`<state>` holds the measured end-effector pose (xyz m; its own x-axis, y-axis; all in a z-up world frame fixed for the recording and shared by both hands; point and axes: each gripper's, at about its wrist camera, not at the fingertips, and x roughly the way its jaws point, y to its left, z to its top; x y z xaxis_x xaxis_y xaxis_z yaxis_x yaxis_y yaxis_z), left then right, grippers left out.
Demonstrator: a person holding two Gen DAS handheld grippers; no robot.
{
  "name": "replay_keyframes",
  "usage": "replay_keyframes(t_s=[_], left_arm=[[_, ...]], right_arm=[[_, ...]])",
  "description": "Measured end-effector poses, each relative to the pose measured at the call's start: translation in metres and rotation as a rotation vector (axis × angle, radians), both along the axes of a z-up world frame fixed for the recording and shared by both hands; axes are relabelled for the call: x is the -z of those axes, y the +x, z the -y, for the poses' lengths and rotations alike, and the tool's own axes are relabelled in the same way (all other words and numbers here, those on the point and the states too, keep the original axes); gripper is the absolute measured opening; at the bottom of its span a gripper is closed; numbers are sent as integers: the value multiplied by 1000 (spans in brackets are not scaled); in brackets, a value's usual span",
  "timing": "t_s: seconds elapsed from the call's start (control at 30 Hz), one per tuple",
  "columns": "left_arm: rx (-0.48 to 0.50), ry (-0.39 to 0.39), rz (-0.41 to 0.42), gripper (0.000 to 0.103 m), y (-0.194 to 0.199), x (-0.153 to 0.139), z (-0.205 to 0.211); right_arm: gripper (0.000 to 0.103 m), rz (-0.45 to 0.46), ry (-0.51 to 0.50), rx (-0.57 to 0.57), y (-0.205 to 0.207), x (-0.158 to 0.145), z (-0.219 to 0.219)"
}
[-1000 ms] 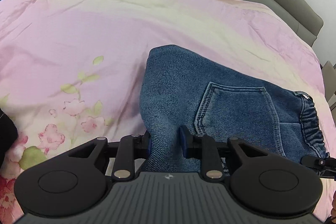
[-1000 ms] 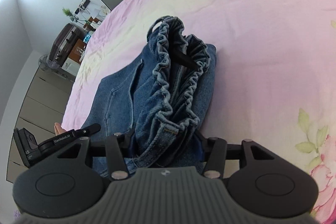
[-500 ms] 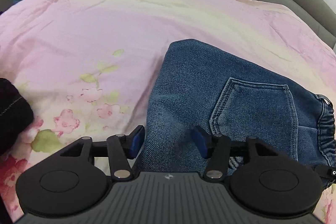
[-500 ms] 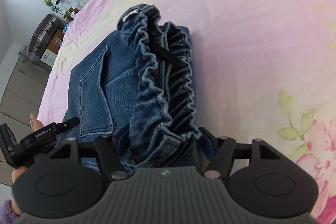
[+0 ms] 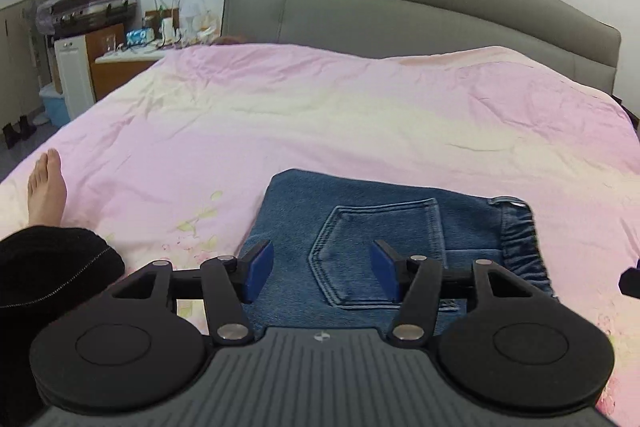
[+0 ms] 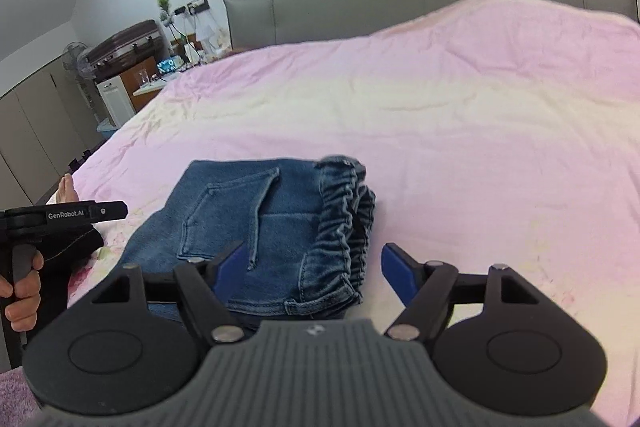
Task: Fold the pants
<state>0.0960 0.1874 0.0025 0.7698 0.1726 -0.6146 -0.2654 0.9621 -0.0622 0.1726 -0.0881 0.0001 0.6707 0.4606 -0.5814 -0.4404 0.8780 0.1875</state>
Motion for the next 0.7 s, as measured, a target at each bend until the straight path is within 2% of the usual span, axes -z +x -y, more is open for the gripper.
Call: replay_keyframes(t_s=[0.1,0.23,0.27,0.4,0.5,0.7], left_arm=[[58,56,14,67,-13,-20,25],[134,132,67,74,-33,-37,55],[159,147,80,74,-39,-41,62],[194,198,116,80,-57,-46,79],[197,230,126,80,-71,-42,89],[165,235,138,80,-97,-29,105]], right_arm=[[75,105,-13,-16,-29,-25,1],[87,187,7,-20,-66,-47,8],[93,209,10,-19,-75,-51,10],[98,290,-24,-5,-107,-57,16],[98,299,-29,8,-124,-56,23],[98,266,16,75,-144,-48,36]])
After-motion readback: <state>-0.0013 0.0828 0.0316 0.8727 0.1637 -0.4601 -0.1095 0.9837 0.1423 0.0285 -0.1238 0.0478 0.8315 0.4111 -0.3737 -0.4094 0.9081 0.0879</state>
